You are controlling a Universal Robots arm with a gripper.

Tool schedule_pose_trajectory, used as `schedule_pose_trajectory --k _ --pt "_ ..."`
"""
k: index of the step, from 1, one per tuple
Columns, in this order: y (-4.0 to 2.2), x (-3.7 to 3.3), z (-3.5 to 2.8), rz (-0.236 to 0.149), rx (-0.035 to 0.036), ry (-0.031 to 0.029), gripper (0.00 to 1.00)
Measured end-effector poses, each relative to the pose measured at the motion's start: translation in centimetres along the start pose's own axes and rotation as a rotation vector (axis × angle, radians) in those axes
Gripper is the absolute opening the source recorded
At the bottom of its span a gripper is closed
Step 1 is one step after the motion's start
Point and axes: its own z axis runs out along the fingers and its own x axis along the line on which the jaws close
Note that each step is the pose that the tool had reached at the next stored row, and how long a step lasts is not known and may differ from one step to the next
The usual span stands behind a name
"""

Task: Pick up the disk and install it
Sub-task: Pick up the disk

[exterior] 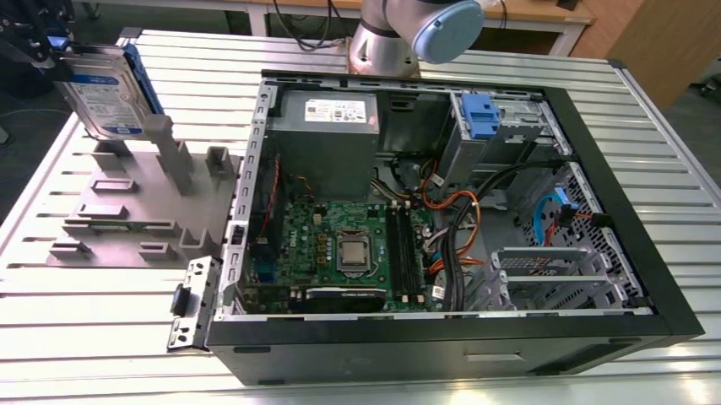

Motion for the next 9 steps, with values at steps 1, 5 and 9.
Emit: schedule_pose_trajectory --k 1,5,9 --pt "0.00 0.00 -0.06 0.000 0.0000 0.0000 0.37" --pt "0.01 -0.01 -0.28 0.000 0.0001 0.0000 0.37" --pt "0.01 -0.02 -0.45 0.000 0.0001 0.0000 0.37"
